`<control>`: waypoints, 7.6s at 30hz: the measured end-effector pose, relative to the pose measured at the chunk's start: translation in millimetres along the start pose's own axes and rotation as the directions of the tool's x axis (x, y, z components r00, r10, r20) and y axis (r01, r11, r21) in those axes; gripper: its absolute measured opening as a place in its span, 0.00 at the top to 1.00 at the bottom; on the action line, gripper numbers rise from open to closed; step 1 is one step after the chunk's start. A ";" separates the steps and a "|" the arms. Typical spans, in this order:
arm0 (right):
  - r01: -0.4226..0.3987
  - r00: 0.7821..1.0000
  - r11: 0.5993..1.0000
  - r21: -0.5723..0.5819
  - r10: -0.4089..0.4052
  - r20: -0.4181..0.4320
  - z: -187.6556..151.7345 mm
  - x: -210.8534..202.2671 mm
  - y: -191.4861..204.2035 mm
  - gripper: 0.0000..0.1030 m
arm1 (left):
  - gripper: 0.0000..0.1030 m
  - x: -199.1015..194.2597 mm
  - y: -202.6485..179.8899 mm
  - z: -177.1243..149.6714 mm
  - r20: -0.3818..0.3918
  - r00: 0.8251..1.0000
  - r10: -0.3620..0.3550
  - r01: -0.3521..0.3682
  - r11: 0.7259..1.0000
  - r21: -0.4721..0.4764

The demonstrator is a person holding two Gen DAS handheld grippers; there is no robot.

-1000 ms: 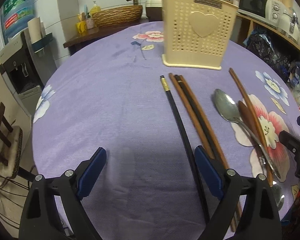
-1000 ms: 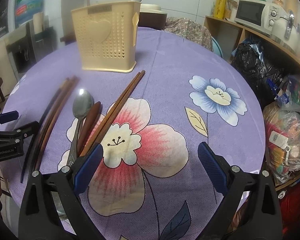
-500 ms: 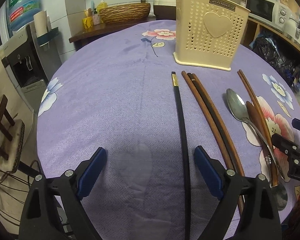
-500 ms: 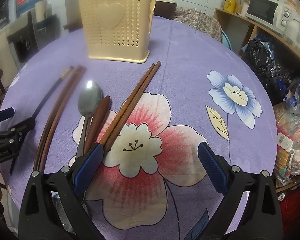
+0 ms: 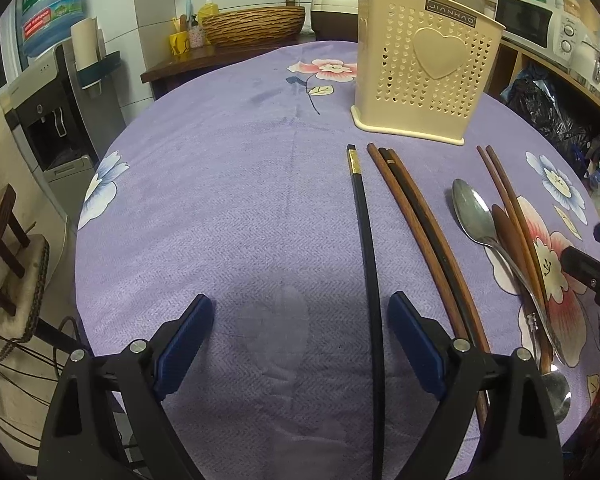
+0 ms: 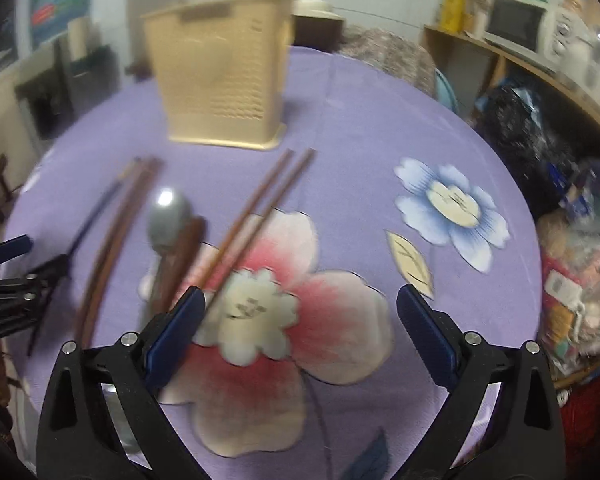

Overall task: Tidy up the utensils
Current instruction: 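Move the right tool toward the steel spoon while the left tool approaches the black chopstick, then close the right tool on the steel spoon while the left tool grasps the gold-tipped black chopstick, then lift the steel spoon with the right tool toward the holder while the left tool carries the black chopstick, then lower both utensils into the holder and open both tools, then withdraw both tools back toward the remaining utensils on the table, then move the right tool over the dark wooden spoon while the left tool approaches a wooden chopstick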

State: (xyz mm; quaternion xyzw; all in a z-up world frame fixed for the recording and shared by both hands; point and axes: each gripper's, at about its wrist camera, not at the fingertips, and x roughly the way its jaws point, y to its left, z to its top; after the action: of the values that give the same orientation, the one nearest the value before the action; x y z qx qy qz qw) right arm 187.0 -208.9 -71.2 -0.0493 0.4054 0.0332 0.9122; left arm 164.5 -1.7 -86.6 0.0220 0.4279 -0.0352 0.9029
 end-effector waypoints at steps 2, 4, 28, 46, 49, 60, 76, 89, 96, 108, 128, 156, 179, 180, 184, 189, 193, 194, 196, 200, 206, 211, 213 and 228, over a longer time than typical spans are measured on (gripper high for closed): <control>-0.034 0.999 0.998 -0.049 0.035 0.021 6.4 0.5 13.9 0.07 | 0.14 -0.4 -0.3 -0.7 0.000 1.000 0.000 0.000 1.000 0.005; -0.097 0.994 0.992 -0.080 0.101 0.037 14.6 2.7 24.3 0.08 | 0.14 -0.6 0.4 -1.4 0.001 1.000 0.001 -0.001 1.000 0.010; -0.159 0.979 0.973 -0.170 0.133 -0.156 50.5 63.3 75.9 0.49 | 0.14 -3.3 26.5 -2.2 0.006 1.000 0.000 0.000 0.999 -0.052; -0.257 0.966 0.963 -0.084 0.255 -0.034 73.4 31.1 45.2 0.62 | 0.22 21.5 18.3 29.4 -0.039 0.999 -0.018 0.020 0.999 0.029; -0.264 0.964 0.962 -0.072 0.266 0.011 74.9 11.7 38.3 0.62 | 0.35 31.8 15.2 46.1 -0.052 0.998 -0.026 0.028 0.999 0.044; -0.266 0.960 0.962 -0.068 0.271 0.074 70.8 -25.1 26.7 0.62 | 0.81 65.8 -6.6 99.1 -0.100 0.995 -0.022 0.030 0.997 0.078; -0.284 0.946 0.956 -0.074 0.292 0.137 66.8 -46.2 17.8 0.62 | 0.92 -12.1 6.2 106.0 0.098 0.979 -0.178 0.178 0.984 0.001; -0.283 0.935 0.955 -0.084 0.294 0.200 75.6 -67.3 12.2 0.65 | 0.92 -108.7 15.4 124.8 0.366 0.908 -0.206 0.207 0.978 0.037; -0.272 0.935 0.958 -0.094 0.286 0.208 77.4 -67.7 12.8 0.65 | 0.92 -111.4 16.1 127.7 0.376 0.901 -0.216 0.220 0.975 0.033; -0.245 0.924 0.960 -0.135 0.273 0.266 104.0 -86.3 8.2 0.65 | 0.92 -147.3 11.0 166.9 0.447 0.855 -0.264 0.256 0.963 0.079; -0.069 0.896 0.996 -0.053 0.085 0.436 234.8 -70.4 -18.1 0.65 | 0.92 -130.8 -29.7 273.9 0.551 0.810 -0.199 0.220 0.975 0.028; -0.030 0.909 0.999 -0.019 0.035 0.414 162.9 -17.9 -14.6 0.25 | 0.26 -67.7 -20.7 202.2 0.460 0.871 -0.174 0.182 0.983 0.028; 0.027 0.970 1.000 -0.010 -0.024 0.241 39.1 -39.6 -4.2 0.10 | 0.05 -59.3 3.5 52.9 0.356 0.928 -0.112 0.122 0.992 -0.005; 0.042 0.975 0.999 -0.009 -0.039 0.220 33.9 -36.4 -5.1 0.09 | 0.05 -58.8 5.6 49.2 0.353 0.929 -0.109 0.123 0.992 -0.017; 0.079 0.988 0.997 0.023 -0.081 0.128 12.0 -22.6 -15.6 0.08 | 0.05 -52.2 12.7 36.6 0.291 0.953 -0.079 0.094 0.995 -0.038; 0.067 0.997 0.995 0.068 -0.070 0.038 -2.8 -7.2 -25.6 0.08 | 0.05 -41.7 7.8 24.5 0.221 0.972 -0.079 0.082 0.997 -0.002; 0.025 0.999 0.998 0.063 -0.028 0.041 -6.7 -7.9 -17.8 0.08 | 0.05 -36.8 -3.9 18.2 0.178 0.979 -0.094 0.090 0.995 0.030; 0.014 0.999 0.998 0.057 -0.016 0.047 -6.1 -9.3 -13.9 0.08 | 0.05 -35.8 -5.9 17.0 0.171 0.980 -0.100 0.095 0.995 0.035; -0.019 0.998 0.999 0.037 0.017 0.061 -4.5 -12.4 -6.3 0.08 | 0.05 -35.1 -8.0 15.6 0.166 0.981 -0.102 0.097 0.995 0.040; -0.118 0.991 0.993 0.028 0.115 0.069 -1.1 -13.7 4.8 0.10 | 0.11 -34.0 -5.7 13.8 0.153 0.984 -0.095 0.090 0.995 0.037; -0.164 0.986 0.985 0.054 0.162 0.040 0.6 -6.4 11.2 0.22 | 0.28 -26.6 -6.7 15.2 0.113 0.987 -0.118 0.116 0.993 0.022; -0.140 0.989 0.988 0.067 0.137 0.046 0.0 -8.7 6.6 0.22 | 0.29 -19.6 -28.3 13.0 0.084 0.989 -0.124 0.118 0.990 0.073; -0.138 0.990 0.988 0.072 0.135 0.047 -0.1 -8.9 3.6 0.22 | 0.29 -15.9 -38.2 11.1 0.073 0.990 -0.124 0.116 0.988 0.097; -0.134 0.990 0.988 0.071 0.131 0.048 2.1 -8.3 3.1 0.22 | 0.29 -13.0 14.7 10.6 0.057 0.998 -0.015 0.014 1.000 0.026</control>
State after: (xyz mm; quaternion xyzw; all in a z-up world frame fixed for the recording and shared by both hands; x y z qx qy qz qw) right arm 182.7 -205.7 -63.9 0.0122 0.3888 0.0797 0.9178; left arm 165.6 12.9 -69.7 0.0294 0.4016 -0.0478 0.9141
